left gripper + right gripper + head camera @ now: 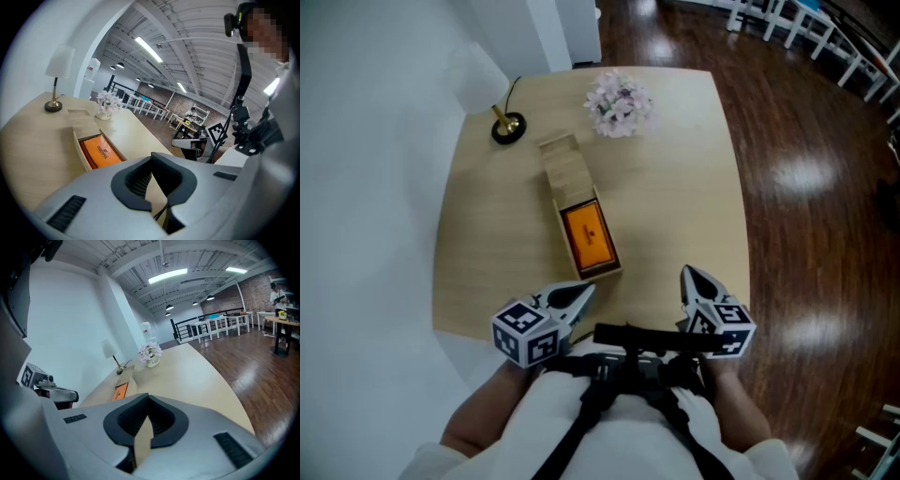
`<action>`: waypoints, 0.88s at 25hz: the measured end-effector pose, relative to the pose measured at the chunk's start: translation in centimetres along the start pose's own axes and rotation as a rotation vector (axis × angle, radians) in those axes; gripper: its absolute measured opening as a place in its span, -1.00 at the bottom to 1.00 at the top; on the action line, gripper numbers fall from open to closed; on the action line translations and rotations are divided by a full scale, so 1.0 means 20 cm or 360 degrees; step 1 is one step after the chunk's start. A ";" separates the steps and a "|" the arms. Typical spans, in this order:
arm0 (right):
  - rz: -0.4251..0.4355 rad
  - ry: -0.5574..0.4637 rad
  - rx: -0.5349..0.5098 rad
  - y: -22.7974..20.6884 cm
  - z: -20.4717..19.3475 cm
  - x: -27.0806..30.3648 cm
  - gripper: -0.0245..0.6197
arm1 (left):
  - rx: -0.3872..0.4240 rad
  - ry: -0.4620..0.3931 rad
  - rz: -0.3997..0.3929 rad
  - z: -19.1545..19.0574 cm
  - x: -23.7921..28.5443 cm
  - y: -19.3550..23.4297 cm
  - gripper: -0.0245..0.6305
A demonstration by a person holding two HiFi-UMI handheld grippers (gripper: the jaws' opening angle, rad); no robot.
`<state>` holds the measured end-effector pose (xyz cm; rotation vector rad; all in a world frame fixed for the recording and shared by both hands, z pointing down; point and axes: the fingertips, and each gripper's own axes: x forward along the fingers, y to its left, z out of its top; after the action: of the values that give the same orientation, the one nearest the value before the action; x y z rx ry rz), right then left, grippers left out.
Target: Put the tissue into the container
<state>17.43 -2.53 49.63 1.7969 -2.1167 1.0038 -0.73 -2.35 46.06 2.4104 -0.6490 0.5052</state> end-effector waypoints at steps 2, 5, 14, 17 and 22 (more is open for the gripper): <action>0.0004 -0.0001 -0.0008 0.01 0.00 0.00 -0.96 | 0.0004 0.0001 -0.0003 0.00 0.00 0.00 -0.93; 0.0011 -0.0002 -0.0024 0.02 0.00 0.00 -0.96 | 0.0007 0.0003 -0.0005 -0.01 -0.01 0.00 -0.93; 0.0024 0.0030 -0.0045 0.05 -0.02 0.01 -0.96 | 0.0005 0.0009 -0.0005 -0.01 -0.02 0.01 -0.93; 0.0016 0.0044 -0.0050 0.06 -0.03 0.02 -0.96 | 0.0005 0.0010 -0.0008 -0.01 -0.02 0.02 -0.93; 0.0014 0.0054 -0.0060 0.06 -0.04 0.02 -0.96 | 0.0005 0.0010 -0.0012 -0.01 -0.03 0.02 -0.93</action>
<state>15.96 -2.40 50.03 1.7423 -2.1106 0.9827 -1.41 -2.41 46.12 2.4125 -0.6369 0.5108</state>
